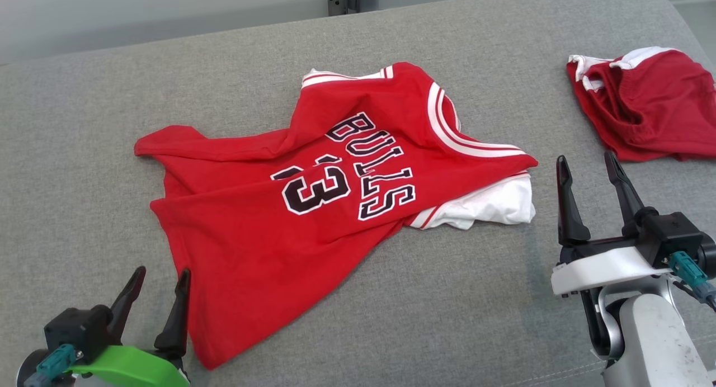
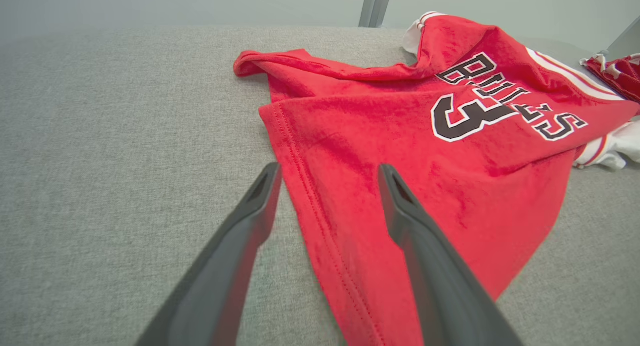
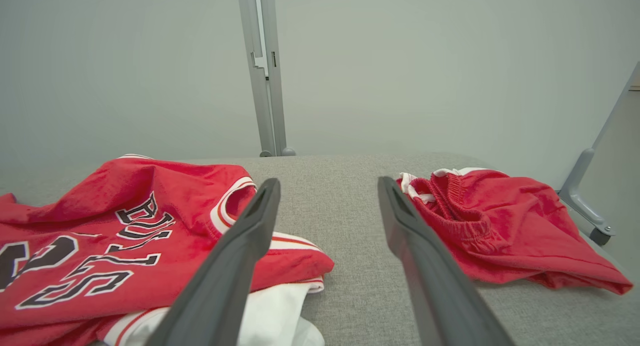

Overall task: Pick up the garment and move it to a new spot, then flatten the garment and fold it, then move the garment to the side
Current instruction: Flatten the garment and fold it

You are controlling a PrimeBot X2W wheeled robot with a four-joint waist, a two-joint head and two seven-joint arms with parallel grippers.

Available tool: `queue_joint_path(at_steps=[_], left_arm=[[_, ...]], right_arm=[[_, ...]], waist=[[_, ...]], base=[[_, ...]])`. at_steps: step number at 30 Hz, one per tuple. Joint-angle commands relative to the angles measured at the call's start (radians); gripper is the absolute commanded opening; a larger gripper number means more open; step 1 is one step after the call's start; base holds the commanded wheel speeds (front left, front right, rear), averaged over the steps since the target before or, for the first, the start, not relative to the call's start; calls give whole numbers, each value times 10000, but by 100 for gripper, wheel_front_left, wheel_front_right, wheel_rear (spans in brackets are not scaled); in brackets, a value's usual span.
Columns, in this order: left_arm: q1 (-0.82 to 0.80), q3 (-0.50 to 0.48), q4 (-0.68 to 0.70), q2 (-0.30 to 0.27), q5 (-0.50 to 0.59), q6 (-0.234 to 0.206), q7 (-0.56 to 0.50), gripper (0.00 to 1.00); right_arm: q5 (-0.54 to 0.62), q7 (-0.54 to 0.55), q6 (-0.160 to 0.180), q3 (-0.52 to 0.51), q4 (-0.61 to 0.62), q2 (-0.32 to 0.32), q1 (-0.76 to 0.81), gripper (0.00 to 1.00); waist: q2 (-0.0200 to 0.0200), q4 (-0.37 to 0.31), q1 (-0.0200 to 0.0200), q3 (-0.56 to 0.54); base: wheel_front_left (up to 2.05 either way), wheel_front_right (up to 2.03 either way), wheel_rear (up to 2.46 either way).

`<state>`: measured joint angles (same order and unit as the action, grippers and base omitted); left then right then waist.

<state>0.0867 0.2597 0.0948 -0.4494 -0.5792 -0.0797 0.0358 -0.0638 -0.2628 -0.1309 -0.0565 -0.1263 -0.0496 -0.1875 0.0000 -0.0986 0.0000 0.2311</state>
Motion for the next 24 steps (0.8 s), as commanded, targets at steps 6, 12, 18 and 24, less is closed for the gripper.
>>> queue_joint_path(at_steps=[6, 12, 18, 24], left_arm=[[-994, 193, -1074, 334, -281, 200, -278, 100], [-2022, 257, -2777, 544, -208, 213, -230, 100], [-2669, 390, -3731, 738, -39, 231, -57, 95], [-3031, 573, -3817, 660, 256, 413, 496, 0]], right_arm=[[-18, -27, 4, 56, 44, -21, -198, 100], [33, -27, 4, 63, 100, -21, -320, 100], [51, -27, 4, -9, 156, -18, -390, 100], [29, -27, 4, -47, 178, -19, -436, 100]], waist=[[0, -285, 0, 250], [0, -512, 0, 550], [0, -585, 0, 751], [0, -551, 0, 819]], base=[[0, 0, 0], [0, 0, 0], [0, 0, 0], [0, 0, 0]])
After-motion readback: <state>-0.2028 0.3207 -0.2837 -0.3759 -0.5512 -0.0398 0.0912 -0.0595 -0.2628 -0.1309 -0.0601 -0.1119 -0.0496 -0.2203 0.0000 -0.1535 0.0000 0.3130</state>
